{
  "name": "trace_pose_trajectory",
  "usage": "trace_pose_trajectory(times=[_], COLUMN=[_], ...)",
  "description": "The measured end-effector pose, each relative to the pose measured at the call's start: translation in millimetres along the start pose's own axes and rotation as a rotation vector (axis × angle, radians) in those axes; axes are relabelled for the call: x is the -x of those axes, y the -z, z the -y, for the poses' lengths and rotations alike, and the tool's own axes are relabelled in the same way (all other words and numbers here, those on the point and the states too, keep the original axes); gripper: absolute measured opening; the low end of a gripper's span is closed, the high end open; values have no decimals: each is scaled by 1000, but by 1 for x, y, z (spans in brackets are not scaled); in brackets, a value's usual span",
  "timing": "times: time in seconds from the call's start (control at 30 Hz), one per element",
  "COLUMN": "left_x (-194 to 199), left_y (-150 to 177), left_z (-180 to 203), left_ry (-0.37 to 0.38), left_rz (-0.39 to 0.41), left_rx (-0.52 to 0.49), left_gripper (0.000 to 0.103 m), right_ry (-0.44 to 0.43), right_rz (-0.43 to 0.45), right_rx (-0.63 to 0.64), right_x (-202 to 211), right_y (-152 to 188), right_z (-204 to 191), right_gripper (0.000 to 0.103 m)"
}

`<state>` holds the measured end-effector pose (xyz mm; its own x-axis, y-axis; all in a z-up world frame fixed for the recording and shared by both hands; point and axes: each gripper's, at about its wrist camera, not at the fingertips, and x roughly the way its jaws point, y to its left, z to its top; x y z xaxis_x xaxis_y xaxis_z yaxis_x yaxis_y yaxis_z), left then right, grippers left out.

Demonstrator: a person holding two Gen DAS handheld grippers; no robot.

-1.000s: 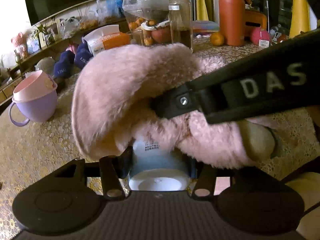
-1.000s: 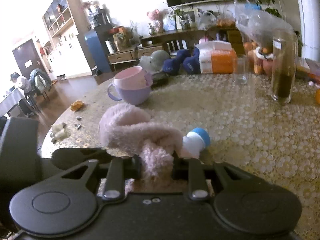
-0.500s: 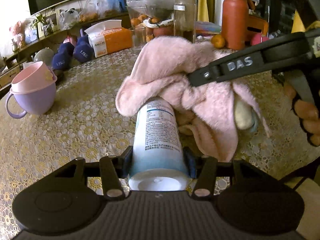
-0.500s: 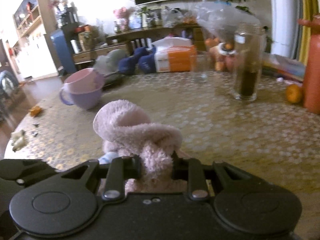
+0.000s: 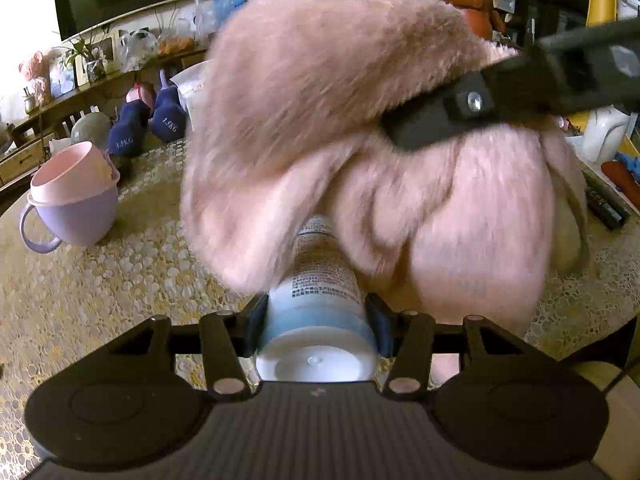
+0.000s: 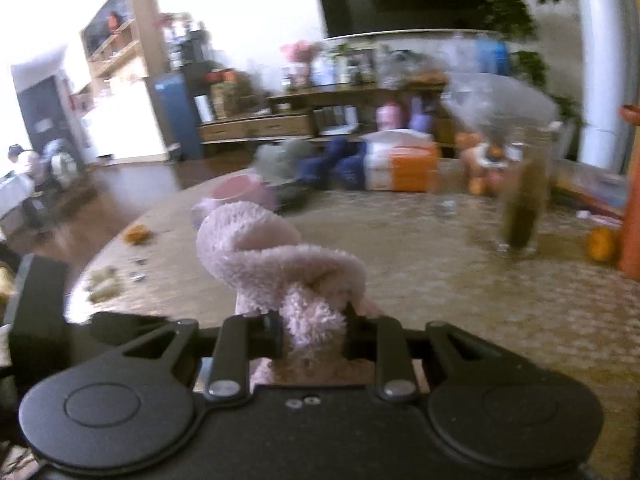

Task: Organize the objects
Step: 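Lift the towel with the right gripper and rub it over the held bottle, then wipe the towel along the bottle body with the right gripper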

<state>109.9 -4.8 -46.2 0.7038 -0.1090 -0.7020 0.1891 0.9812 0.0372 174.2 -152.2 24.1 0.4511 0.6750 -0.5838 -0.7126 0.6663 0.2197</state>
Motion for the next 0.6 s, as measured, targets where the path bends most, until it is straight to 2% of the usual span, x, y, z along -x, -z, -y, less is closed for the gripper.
trace_pose_trajectory(times=[0.1, 0.3, 0.6], left_x=[0, -1, -2], left_y=[-1, -2, -3], left_z=[0, 4, 3], left_ry=[-1, -10, -10], left_rz=[2, 2, 3], left_rx=[-7, -30, -34], left_gripper=[52, 52, 52], right_ry=[-62, -86, -5], right_rz=[-30, -84, -96], right_rx=[32, 37, 2], right_x=[-5, -26, -52], right_y=[2, 8, 5], right_z=[-13, -17, 0], right_gripper=[25, 25, 25])
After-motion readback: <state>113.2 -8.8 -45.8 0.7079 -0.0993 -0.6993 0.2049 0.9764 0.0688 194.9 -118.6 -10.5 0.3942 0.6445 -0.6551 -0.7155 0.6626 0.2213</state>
